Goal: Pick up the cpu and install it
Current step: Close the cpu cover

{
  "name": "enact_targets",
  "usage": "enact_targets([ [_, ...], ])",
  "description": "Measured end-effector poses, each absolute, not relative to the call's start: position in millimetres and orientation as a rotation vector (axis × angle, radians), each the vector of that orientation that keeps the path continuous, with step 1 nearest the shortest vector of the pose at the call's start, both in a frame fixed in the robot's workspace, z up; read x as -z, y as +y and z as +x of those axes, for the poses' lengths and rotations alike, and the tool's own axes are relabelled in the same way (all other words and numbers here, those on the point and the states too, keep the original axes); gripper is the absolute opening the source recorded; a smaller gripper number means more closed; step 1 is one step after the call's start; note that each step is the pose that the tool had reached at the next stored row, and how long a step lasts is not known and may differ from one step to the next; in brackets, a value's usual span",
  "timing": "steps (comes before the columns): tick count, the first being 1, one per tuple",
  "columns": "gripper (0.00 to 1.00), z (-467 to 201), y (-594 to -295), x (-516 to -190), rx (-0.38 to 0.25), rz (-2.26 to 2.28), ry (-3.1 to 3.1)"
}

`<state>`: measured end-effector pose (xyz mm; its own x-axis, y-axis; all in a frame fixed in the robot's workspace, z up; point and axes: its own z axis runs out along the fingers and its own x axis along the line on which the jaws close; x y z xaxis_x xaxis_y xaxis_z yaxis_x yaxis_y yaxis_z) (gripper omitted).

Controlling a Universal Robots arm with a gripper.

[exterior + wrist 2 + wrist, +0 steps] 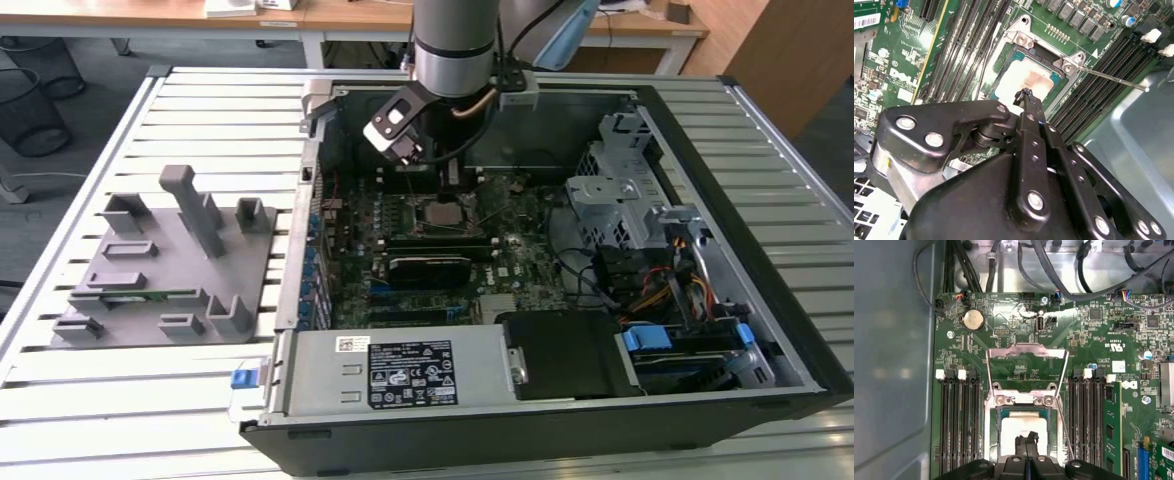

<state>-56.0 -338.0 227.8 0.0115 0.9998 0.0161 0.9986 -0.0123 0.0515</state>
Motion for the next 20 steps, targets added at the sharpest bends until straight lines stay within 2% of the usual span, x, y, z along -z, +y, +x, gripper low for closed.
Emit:
enact_targets([
  [20, 0.11, -56.0, -338.0, -233.7, -0.074, 2.216, 2.190],
])
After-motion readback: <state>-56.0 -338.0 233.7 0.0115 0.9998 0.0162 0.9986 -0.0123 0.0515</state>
